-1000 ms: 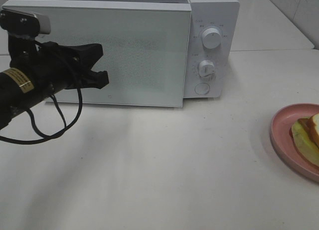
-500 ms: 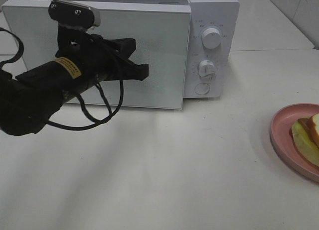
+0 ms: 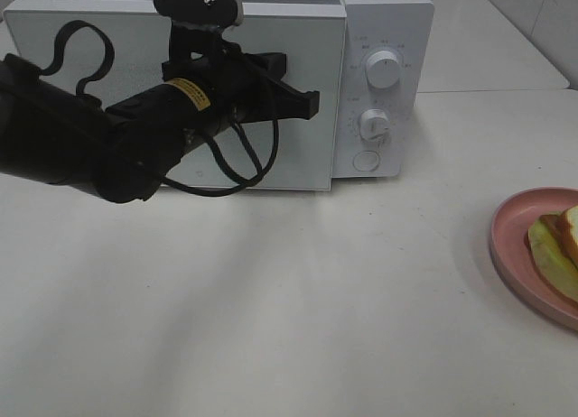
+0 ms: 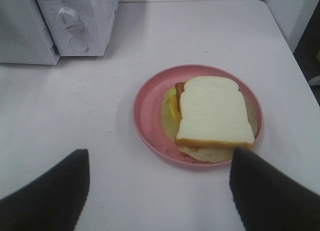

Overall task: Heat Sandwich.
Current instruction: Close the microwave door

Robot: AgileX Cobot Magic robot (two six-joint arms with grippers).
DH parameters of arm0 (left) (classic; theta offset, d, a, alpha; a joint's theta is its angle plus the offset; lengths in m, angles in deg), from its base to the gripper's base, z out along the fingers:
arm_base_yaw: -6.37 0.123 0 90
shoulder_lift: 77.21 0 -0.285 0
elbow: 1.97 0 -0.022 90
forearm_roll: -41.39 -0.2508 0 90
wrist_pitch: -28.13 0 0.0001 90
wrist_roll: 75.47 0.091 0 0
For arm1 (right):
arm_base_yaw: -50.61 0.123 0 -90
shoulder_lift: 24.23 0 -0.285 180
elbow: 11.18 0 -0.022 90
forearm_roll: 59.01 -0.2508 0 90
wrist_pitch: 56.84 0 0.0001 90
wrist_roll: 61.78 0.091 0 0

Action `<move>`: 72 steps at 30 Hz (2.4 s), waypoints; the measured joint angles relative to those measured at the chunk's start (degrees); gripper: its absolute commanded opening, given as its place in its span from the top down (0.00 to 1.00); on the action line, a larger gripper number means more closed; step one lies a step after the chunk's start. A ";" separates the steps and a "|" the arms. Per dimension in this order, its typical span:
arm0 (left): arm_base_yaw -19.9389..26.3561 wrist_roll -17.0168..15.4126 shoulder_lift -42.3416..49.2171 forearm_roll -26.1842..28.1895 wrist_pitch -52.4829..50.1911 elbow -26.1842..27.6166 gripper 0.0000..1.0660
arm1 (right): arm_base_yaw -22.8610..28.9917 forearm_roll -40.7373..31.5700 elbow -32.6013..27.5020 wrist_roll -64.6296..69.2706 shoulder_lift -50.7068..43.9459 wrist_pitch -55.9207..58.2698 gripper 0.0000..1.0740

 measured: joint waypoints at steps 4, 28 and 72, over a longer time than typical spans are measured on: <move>-0.40 0.00 -1.15 -0.57 0.69 1.89 1.00 | 0.00 0.00 0.00 0.00 0.00 0.00 0.30; -2.06 6.76 -8.71 2.64 7.68 14.44 1.00 | 0.00 -0.06 0.00 0.00 0.00 0.00 0.30; -3.78 7.51 1.32 9.11 7.10 2.29 1.00 | 0.00 -0.06 0.00 0.00 0.00 0.00 0.30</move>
